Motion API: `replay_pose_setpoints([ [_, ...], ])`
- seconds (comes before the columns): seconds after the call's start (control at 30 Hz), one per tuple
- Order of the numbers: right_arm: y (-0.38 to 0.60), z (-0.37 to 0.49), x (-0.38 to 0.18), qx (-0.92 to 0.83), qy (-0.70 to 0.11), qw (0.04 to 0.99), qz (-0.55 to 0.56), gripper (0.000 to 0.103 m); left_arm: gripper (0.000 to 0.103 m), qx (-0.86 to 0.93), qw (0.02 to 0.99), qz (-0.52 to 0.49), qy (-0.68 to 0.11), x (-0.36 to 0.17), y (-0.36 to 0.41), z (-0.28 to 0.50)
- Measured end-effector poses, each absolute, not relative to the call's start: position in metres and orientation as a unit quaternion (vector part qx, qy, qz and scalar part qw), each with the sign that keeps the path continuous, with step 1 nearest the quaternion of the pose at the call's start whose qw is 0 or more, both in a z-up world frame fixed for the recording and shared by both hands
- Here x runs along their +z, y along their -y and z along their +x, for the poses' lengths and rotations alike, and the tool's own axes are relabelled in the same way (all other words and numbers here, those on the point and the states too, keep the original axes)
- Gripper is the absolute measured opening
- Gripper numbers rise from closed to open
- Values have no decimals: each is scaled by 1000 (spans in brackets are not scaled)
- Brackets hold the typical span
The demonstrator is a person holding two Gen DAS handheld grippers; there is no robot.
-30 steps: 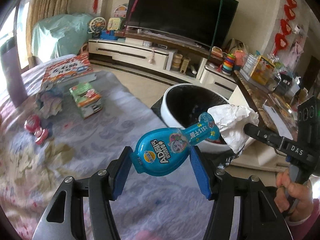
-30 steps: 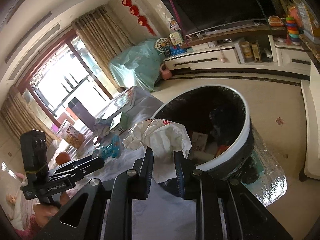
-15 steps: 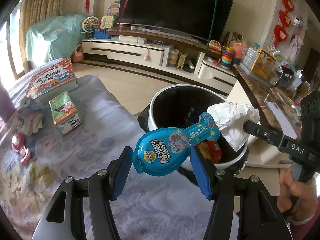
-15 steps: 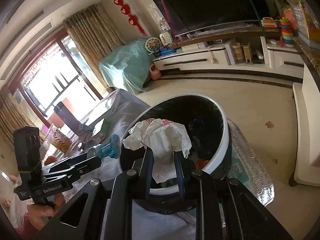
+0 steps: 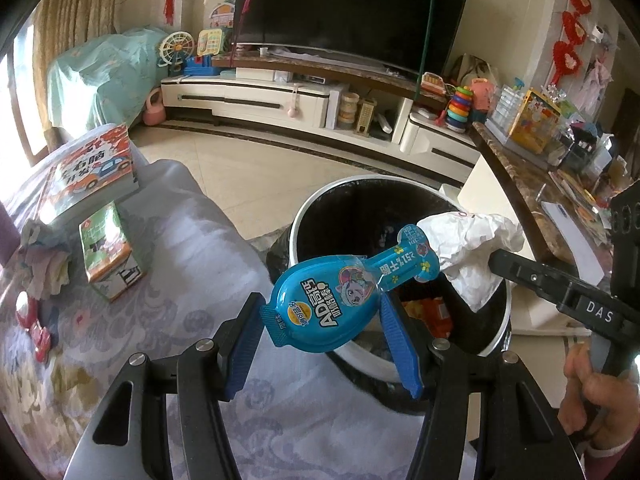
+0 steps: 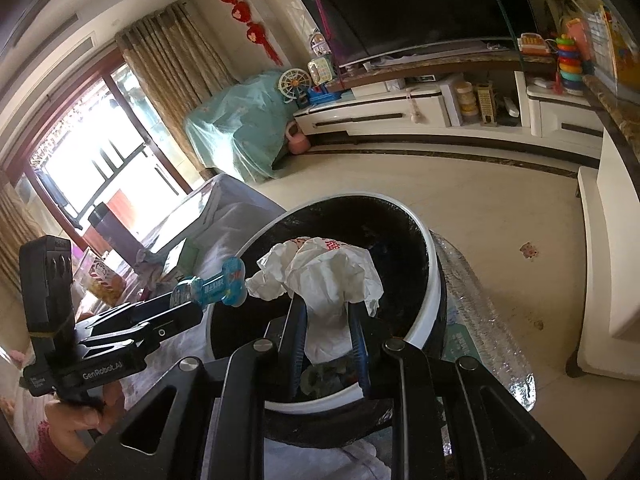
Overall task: Collect trash
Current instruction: 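Carry the blue candy pack and tissue over the bin and release both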
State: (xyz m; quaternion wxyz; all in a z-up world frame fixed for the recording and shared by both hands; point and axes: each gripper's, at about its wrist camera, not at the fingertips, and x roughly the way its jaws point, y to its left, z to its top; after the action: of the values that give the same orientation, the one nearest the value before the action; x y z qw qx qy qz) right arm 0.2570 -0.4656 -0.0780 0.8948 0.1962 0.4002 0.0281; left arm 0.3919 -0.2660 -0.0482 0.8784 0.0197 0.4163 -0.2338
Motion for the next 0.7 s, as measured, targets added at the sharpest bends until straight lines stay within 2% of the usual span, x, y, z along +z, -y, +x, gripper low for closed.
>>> replay_pose_setpoints([
  [0.7, 478, 266, -82, 19, -407, 891, 200, 22, 58, -238, 875, 35, -420, -49, 293, 407],
])
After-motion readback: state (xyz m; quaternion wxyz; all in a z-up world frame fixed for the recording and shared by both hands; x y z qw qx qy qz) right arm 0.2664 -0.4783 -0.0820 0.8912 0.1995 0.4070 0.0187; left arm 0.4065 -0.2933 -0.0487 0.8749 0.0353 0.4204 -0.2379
